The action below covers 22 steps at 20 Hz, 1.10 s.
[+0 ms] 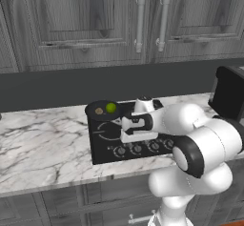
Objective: Put the lime and garlic in the pan. Then turn on the rear left burner and set the heat to medium.
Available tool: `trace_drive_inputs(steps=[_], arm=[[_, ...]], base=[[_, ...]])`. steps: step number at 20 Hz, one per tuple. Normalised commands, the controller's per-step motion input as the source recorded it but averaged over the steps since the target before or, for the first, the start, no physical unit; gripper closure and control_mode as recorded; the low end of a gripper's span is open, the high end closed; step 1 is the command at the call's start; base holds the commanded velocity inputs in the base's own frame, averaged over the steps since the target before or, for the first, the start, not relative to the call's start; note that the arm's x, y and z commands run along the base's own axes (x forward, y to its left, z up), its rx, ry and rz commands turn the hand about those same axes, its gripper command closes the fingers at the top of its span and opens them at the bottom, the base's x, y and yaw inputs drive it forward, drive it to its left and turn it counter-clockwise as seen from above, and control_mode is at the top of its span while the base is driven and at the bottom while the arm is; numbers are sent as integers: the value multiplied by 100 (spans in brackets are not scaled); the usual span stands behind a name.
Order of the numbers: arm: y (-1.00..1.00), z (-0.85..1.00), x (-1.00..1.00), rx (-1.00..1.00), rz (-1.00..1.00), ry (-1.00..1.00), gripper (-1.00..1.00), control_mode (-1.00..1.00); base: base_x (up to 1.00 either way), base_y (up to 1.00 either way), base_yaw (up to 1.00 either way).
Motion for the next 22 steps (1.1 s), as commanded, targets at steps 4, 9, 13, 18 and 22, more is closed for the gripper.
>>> trace_drive_inputs(steps=[4, 9, 13, 18, 22], arm=[[0, -18, 0, 0, 0, 0, -100, -100], [0, -17, 0, 0, 0, 0, -100, -100], [0, -11, 0, 0, 0, 0, -100, -100], [0, -10, 0, 0, 0, 0, -100, -100], [0, -10, 0, 0, 0, 0, -100, -100]], base=[[0, 0, 0], [0, 0, 0], [0, 0, 0], [0, 0, 0], [0, 0, 0]])
